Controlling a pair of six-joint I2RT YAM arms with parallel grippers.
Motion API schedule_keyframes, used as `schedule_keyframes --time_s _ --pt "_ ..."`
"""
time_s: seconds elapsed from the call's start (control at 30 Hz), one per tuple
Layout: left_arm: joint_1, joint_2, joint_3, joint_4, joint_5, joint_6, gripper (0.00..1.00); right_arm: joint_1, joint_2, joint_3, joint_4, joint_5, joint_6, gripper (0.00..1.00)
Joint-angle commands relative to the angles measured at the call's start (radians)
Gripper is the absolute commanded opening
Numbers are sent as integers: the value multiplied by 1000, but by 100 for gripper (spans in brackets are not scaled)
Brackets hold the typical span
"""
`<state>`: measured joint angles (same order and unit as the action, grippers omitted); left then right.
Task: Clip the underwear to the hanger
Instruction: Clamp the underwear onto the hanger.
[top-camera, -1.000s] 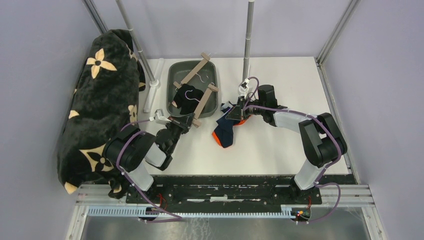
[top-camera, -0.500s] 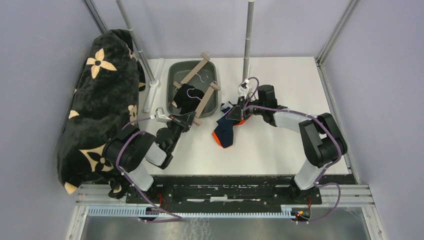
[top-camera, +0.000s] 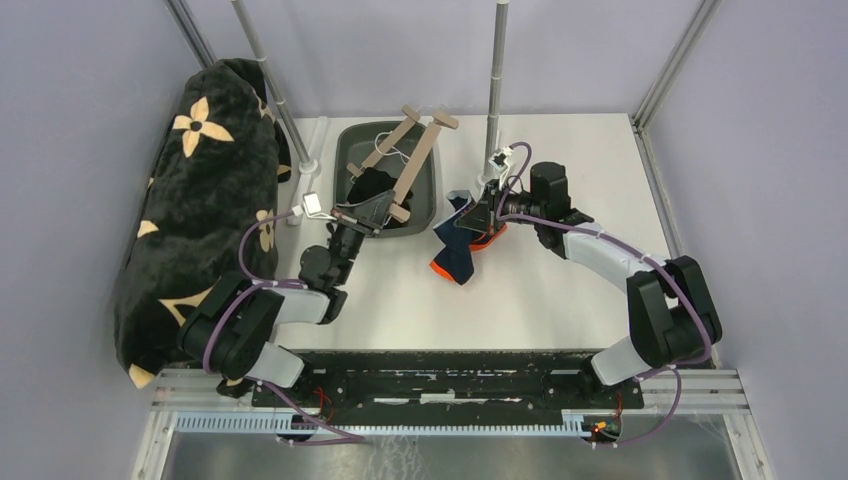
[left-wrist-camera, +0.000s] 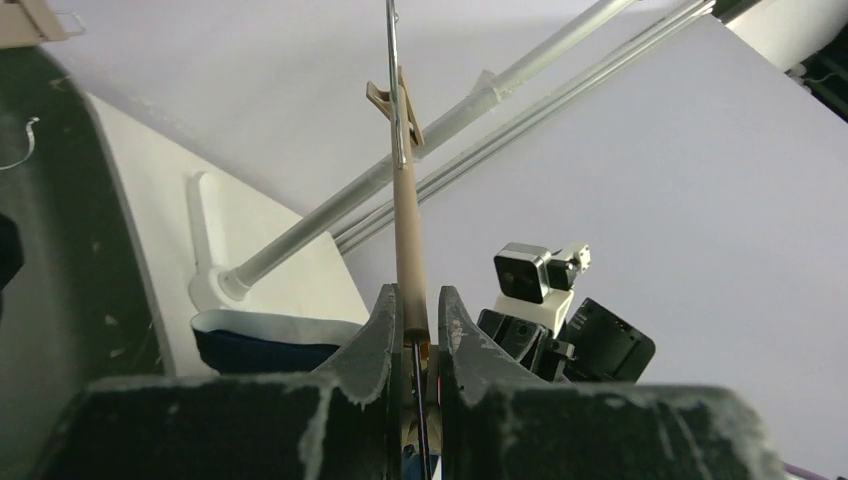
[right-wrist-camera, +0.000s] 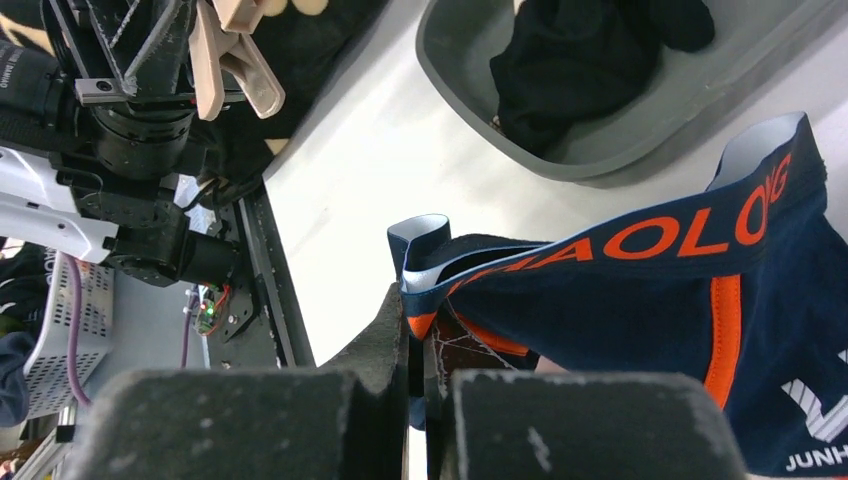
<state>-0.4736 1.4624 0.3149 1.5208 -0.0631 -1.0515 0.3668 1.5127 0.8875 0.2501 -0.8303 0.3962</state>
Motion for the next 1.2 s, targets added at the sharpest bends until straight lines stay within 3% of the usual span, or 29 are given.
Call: schedule_keyframes --time_s 0.0,0.17,0.6,1.17 --pt "-9 -25 59 40 44 -30 3 5 9 -4 165 -95 64 1" --pt "-28 13 112 54 72 -23 3 7 40 -20 334 -177 145 1" --pt "-66 224 222 208 156 -38 3 19 82 -4 412 -229 216 1" --pt "-91 210 225 208 155 -20 3 20 112 4 411 -220 229 1"
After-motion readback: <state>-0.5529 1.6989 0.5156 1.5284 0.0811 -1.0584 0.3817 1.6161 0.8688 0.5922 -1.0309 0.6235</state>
